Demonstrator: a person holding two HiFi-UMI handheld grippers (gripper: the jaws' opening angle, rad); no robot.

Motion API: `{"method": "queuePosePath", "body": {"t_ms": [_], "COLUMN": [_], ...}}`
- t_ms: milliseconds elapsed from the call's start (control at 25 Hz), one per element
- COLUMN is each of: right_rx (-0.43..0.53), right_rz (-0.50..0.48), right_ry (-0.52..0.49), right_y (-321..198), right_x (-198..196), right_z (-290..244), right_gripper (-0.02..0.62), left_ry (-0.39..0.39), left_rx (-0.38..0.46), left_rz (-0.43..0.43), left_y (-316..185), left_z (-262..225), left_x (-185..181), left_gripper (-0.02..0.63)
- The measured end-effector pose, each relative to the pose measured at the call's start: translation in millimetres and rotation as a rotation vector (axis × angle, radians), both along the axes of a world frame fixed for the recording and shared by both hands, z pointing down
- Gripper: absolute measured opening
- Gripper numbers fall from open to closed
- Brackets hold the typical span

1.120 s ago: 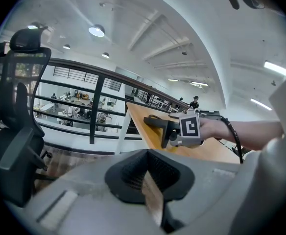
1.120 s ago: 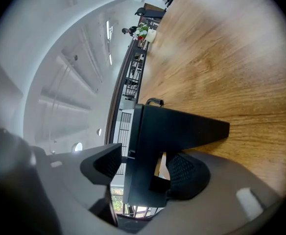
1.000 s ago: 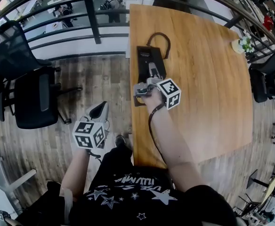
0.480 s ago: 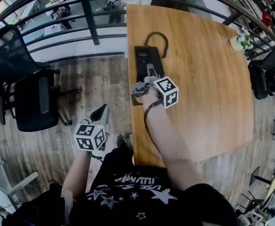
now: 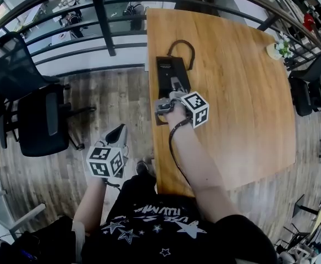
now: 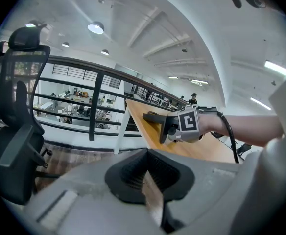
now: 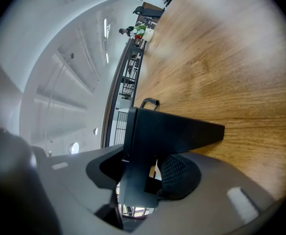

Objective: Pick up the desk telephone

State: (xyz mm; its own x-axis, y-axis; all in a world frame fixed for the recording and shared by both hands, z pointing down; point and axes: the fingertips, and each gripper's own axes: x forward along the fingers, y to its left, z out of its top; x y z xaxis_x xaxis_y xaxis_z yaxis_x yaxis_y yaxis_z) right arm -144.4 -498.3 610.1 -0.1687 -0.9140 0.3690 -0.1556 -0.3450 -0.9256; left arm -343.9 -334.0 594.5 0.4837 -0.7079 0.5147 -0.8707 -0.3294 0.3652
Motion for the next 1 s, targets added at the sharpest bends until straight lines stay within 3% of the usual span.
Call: {"method": "queuePosePath", "body": {"t_ms": [520, 1000], "right_rx": [0.026, 0.117], "right_rz": [-0.015, -0.151], "right_ry": [-0.042, 0.005], "right_y": [9.4, 39.2], "right_x": [4.5, 16.0], "right_z": [-2.9, -31.8], "right_gripper": [0.173, 0.174], "left_ry": [-0.010, -0.010], "left_rx": [0.012, 0.023], "left_rz": [0.006, 0.025], "left_y": [0.3, 17.4], "left_z": [-4.3, -13.4], "left_x": [-4.0, 9.0], "left_gripper": [0.002, 0.002]}}
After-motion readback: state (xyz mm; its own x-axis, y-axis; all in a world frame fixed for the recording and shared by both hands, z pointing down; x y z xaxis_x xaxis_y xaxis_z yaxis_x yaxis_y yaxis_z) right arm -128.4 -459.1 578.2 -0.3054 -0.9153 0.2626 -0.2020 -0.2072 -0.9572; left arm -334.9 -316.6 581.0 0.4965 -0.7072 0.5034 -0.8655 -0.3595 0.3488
